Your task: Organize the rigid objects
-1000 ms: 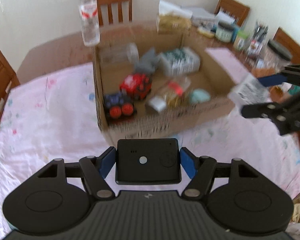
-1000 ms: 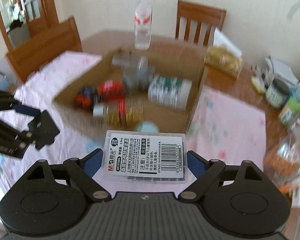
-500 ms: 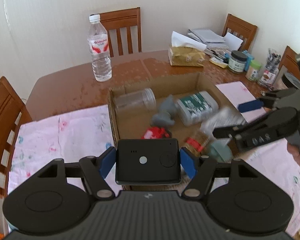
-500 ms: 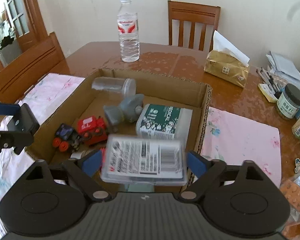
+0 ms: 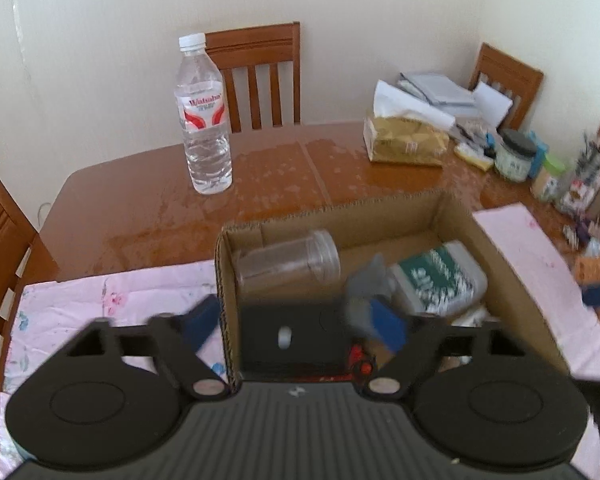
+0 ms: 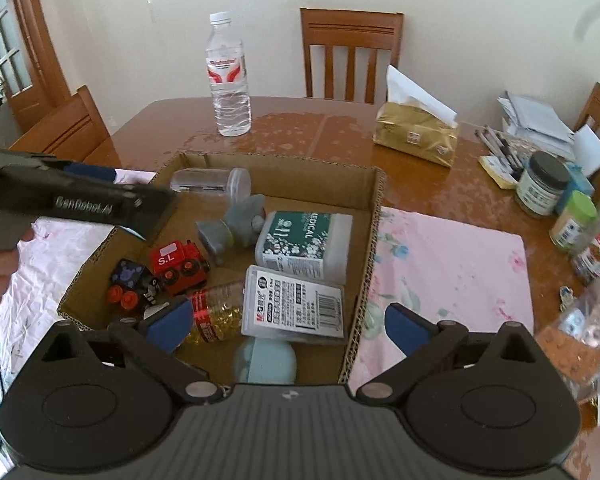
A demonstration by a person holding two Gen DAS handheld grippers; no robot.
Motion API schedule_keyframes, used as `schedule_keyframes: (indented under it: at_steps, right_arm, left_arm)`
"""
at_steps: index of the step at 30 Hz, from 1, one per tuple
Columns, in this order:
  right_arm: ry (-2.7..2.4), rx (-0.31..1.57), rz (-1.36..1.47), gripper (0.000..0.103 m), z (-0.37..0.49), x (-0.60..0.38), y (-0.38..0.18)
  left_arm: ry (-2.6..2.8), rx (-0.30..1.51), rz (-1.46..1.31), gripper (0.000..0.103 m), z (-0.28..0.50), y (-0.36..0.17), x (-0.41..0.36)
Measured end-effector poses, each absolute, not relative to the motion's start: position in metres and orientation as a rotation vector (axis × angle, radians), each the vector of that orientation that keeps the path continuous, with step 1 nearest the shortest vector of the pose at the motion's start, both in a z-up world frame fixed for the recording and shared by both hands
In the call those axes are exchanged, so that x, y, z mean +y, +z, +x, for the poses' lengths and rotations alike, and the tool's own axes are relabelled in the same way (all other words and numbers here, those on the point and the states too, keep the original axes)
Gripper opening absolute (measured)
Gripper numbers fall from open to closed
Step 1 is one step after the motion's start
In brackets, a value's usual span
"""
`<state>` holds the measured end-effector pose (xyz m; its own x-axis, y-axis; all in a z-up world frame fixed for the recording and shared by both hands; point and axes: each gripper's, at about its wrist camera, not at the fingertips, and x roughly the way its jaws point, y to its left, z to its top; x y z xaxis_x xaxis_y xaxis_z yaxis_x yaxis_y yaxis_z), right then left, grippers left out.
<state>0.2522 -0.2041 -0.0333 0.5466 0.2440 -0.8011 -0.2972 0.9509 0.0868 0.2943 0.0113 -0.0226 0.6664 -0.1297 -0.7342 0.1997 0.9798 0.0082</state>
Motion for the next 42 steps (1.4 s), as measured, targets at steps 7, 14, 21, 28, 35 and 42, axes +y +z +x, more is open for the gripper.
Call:
schedule_keyframes:
  at_steps: [7, 14, 21, 28, 35, 42]
  right_arm:
    - [0.249, 0.986, -0.062, 0.103, 0.248, -0.202, -0.024]
    - [0.158, 1.019, -0.082, 0.103, 0.241, -0.195, -0.017]
    - [0.091, 1.056, -0.09, 0.103, 0.229, -0.187, -0.009]
    - [0.094, 1.053, -0.103, 0.103, 0.216, -0.178, 0.004]
    - [0.087, 1.042, -0.082, 0.103, 0.211, -0.179, 0.012]
    - [0.089, 1.04, -0.071, 0.103, 0.208, -0.179, 0.015]
  left_arm:
    - [-0.143, 0.733, 0.049, 0.1, 0.275, -0.007, 0.015]
    - [-0.079, 0.802, -0.007, 0.1, 0.239, 0.001, 0.021]
    - [-0.003, 0.916, 0.044, 0.1, 0.201, 0.008, 0.012]
    - [0.028, 0.921, 0.036, 0.1, 0.182, 0.023, 0.012]
    - [0.052, 0.911, 0.039, 0.1, 0.178, 0.032, 0.01]
    - [0.044, 0.922, 0.043, 0.1, 0.176, 0.033, 0.007]
